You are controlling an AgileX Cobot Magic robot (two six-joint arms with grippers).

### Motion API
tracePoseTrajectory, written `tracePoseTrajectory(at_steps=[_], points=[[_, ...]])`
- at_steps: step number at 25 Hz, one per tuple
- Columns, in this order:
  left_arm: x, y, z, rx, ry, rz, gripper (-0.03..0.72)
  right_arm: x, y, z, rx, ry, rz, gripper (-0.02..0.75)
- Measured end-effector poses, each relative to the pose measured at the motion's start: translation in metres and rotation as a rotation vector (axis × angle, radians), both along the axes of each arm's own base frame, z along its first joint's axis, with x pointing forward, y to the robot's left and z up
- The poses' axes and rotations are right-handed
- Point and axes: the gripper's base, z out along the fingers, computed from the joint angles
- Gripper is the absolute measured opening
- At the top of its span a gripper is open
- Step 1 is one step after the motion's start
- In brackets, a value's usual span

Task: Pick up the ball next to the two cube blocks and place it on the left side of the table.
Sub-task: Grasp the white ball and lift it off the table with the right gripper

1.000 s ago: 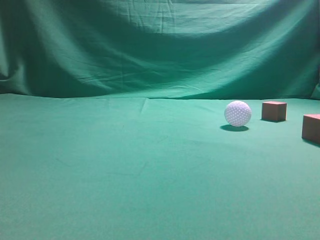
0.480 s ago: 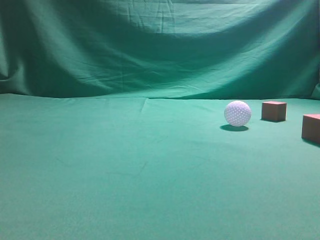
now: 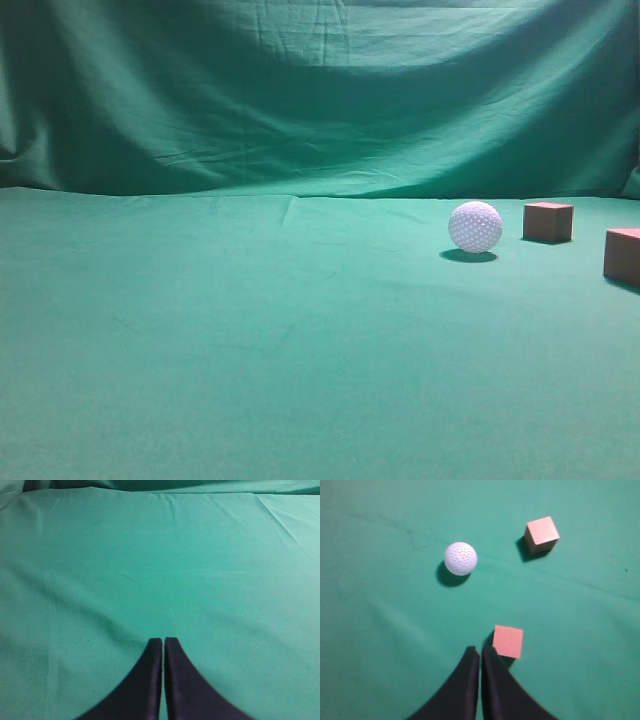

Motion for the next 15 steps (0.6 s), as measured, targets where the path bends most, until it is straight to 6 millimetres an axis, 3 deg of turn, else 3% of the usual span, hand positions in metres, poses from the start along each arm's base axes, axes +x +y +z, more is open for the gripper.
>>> tracePoseTrajectory(at_steps=[2,6,12,14,15], points=[[0.0,0.0,0.0,0.0,0.0,0.0,0.0,0.016,0.012,-0.009,-0.009,0.015,0.022,0.0],[0.0,0.0,0.0,0.0,0.0,0.0,0.0,0.043,0.031,-0.027,0.006,0.035,0.034,0.185],[0.0,0.0,0.0,0.0,0.0,0.0,0.0,0.076,0.049,-0.057,0.017,0.069,0.028,0.568],[0.0,0.0,0.0,0.0,0.0,0.0,0.0,0.086,0.053,-0.069,0.007,0.089,0.028,0.635],[0.0,0.0,0.0,0.0,0.0,0.0,0.0,0.09,0.056,-0.076,0.001,0.104,0.028,0.628]])
